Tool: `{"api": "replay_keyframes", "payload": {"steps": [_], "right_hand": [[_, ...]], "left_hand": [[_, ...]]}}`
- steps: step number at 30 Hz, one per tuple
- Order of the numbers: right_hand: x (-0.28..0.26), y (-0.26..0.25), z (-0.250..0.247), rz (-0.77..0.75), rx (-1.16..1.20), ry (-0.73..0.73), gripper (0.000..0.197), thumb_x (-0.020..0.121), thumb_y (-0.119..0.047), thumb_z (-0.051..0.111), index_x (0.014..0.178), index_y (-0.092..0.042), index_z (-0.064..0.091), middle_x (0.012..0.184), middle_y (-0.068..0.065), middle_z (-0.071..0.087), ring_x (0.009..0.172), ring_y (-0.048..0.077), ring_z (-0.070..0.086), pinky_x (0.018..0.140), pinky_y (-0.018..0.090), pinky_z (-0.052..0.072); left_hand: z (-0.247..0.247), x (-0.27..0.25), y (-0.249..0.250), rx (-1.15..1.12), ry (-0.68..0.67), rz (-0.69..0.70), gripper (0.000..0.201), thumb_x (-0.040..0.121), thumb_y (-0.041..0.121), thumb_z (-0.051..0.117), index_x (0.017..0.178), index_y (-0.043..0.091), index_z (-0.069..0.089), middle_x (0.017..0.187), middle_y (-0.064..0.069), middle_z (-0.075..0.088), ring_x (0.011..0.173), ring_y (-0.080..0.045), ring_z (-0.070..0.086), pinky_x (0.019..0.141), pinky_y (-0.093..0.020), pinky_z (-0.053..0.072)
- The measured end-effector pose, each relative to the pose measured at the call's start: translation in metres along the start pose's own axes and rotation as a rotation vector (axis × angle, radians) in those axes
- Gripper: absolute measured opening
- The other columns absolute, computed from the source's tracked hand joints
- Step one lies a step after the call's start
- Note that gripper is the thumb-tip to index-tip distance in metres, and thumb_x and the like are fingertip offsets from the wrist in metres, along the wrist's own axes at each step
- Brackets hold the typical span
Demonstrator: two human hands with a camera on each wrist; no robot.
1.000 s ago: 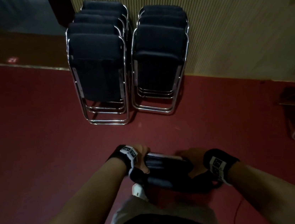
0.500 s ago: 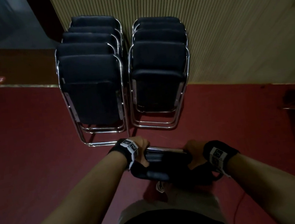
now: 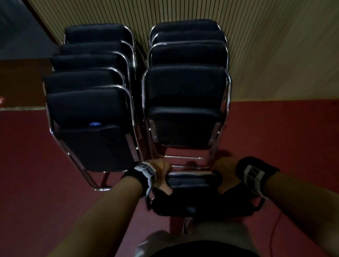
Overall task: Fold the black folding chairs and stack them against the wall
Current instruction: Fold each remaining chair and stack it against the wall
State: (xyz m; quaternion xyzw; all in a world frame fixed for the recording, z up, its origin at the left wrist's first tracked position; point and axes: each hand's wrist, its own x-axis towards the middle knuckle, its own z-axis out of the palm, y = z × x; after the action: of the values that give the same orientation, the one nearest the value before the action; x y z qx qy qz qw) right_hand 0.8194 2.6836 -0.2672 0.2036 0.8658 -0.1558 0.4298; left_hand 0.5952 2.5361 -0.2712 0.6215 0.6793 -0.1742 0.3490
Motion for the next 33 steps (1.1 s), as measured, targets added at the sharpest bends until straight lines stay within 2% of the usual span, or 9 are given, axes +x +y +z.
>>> {"api": "replay_keyframes", "payload": {"steps": [3,8,12,15,17,19,22,26,33], "right_hand": [[0.017,0.026,-0.039,-0.043,-0.017,-0.016,0.034,0.077,-0.049,0.077,0.094,-0.023,0.063,0.092,-0.002,0.062,0.081,0.019,0.060,0.068,0.028,0.047],[0.043,0.049,-0.084,-0.104,-0.046,-0.033,0.046,0.075,-0.052,0.077,0.107,-0.021,0.067,0.108,0.001,0.067,0.098,0.024,0.066,0.078,0.029,0.049],[0.081,0.068,-0.135,-0.109,-0.038,-0.033,0.034,0.068,-0.054,0.078,0.080,-0.031,0.057,0.093,-0.004,0.066,0.086,0.018,0.066,0.081,0.036,0.058],[0.114,0.081,-0.165,-0.123,0.065,-0.014,0.035,0.077,-0.051,0.078,0.095,-0.026,0.060,0.099,-0.003,0.061,0.093,0.020,0.062,0.079,0.032,0.050],[0.126,0.093,-0.180,-0.120,0.162,0.134,0.033,0.077,-0.047,0.080,0.091,-0.026,0.059,0.095,-0.003,0.055,0.092,0.024,0.060,0.073,0.030,0.045],[0.147,0.120,-0.192,-0.027,0.297,0.308,0.046,0.078,-0.049,0.079,0.112,-0.024,0.062,0.110,0.003,0.053,0.103,0.028,0.059,0.084,0.037,0.051],[0.159,0.152,-0.195,0.194,0.247,0.421,0.081,0.083,-0.065,0.068,0.147,-0.024,0.041,0.138,0.014,0.048,0.124,0.036,0.051,0.102,0.048,0.047],[0.174,0.170,-0.192,0.343,0.173,0.541,0.083,0.083,-0.062,0.067,0.148,-0.021,0.037,0.137,0.017,0.049,0.125,0.039,0.049,0.105,0.053,0.042],[0.221,0.186,-0.230,0.461,0.209,0.510,0.084,0.084,-0.061,0.068,0.148,-0.019,0.035,0.144,0.017,0.044,0.132,0.038,0.041,0.108,0.054,0.035]], "left_hand": [[-0.034,0.033,-0.011,-0.027,-0.063,-0.032,0.055,0.045,0.065,0.072,0.082,0.026,0.064,0.075,0.009,0.067,0.071,-0.014,0.068,0.066,-0.032,0.061],[-0.064,0.065,-0.034,-0.046,-0.056,-0.076,0.064,0.039,0.071,0.068,0.086,0.027,0.065,0.077,0.008,0.068,0.072,-0.014,0.068,0.069,-0.034,0.061],[-0.095,0.097,-0.071,-0.079,-0.034,-0.106,0.076,0.041,0.077,0.067,0.099,0.029,0.065,0.090,0.008,0.069,0.082,-0.018,0.068,0.075,-0.035,0.060],[-0.127,0.103,-0.100,-0.146,0.014,-0.103,0.066,0.059,0.064,0.079,0.111,0.027,0.063,0.102,0.008,0.067,0.092,-0.017,0.066,0.081,-0.030,0.056],[-0.150,0.111,-0.118,-0.205,0.104,-0.121,0.058,0.072,0.052,0.081,0.116,0.020,0.061,0.104,0.003,0.065,0.096,-0.021,0.066,0.080,-0.030,0.053],[-0.177,0.143,-0.138,-0.247,0.202,-0.114,0.062,0.080,0.047,0.078,0.128,0.016,0.057,0.119,-0.006,0.064,0.110,-0.028,0.064,0.091,-0.037,0.053],[-0.199,0.181,-0.149,-0.278,0.259,-0.133,0.072,0.090,0.042,0.070,0.149,0.013,0.041,0.142,-0.016,0.049,0.128,-0.036,0.052,0.106,-0.042,0.045],[-0.208,0.214,-0.151,-0.280,0.278,-0.151,0.072,0.098,0.039,0.060,0.156,0.014,0.026,0.155,-0.020,0.031,0.139,-0.040,0.036,0.115,-0.046,0.035],[-0.233,0.259,-0.171,-0.259,0.279,-0.173,0.067,0.103,0.034,0.050,0.158,0.013,0.019,0.161,-0.021,0.020,0.147,-0.038,0.023,0.119,-0.051,0.027]]}}
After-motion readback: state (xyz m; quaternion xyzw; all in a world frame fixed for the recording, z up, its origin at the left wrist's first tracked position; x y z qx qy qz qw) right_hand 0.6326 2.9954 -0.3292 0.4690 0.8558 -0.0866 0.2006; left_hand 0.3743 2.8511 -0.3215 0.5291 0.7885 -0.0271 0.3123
